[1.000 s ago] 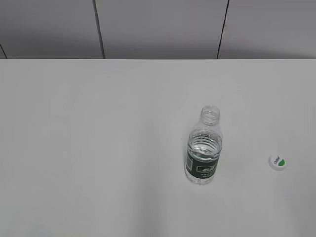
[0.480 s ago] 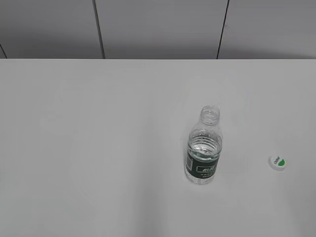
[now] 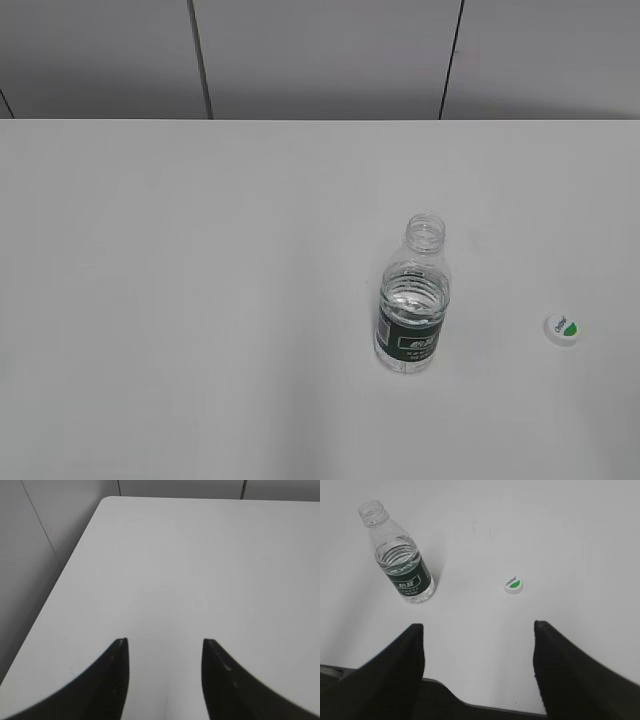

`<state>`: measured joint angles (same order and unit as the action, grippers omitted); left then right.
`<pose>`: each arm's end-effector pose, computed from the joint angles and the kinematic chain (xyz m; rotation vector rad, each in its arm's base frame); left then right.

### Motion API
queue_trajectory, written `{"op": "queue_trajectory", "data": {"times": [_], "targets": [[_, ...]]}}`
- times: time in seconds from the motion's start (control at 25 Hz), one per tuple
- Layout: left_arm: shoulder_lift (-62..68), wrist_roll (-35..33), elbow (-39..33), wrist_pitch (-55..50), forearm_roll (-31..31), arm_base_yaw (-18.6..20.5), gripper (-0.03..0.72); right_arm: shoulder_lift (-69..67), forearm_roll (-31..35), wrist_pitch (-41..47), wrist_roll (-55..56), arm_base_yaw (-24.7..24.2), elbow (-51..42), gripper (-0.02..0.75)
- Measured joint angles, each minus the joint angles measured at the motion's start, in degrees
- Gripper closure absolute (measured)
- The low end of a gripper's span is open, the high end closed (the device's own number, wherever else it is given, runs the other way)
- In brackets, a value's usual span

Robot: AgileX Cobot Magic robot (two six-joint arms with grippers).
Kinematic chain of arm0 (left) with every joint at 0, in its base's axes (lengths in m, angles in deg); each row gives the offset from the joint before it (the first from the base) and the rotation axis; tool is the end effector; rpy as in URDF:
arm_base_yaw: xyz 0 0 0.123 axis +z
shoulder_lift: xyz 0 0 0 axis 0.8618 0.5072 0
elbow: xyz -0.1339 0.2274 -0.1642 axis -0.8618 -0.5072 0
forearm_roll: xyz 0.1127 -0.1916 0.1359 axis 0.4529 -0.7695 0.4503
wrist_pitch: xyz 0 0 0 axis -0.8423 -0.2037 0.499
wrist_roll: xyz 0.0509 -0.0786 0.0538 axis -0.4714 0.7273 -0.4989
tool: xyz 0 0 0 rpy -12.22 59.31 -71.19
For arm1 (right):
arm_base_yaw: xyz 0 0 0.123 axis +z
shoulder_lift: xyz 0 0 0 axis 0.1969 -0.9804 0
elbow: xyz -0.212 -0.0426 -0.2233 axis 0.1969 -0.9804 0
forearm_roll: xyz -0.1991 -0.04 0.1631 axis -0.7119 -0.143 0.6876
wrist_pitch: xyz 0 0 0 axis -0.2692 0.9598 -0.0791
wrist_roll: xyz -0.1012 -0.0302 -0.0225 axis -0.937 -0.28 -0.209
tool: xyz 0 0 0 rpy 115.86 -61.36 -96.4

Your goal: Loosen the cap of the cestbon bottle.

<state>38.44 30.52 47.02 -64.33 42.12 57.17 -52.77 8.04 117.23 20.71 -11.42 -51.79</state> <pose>-0.0115 0.0137 0.2808 -0.0116 2.0037 0.1143 -0.0073 0.0235 0.2649 -0.1897 2.0564 0.1917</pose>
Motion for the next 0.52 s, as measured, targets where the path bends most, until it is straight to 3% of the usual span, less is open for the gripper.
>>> {"op": "queue_trajectory", "data": {"times": [0.52], "targets": [[0.0,-0.1,0.0,0.0,0.3,0.0,0.316,0.0,0.0,0.0,0.0,0.0,0.0,0.218]]}}
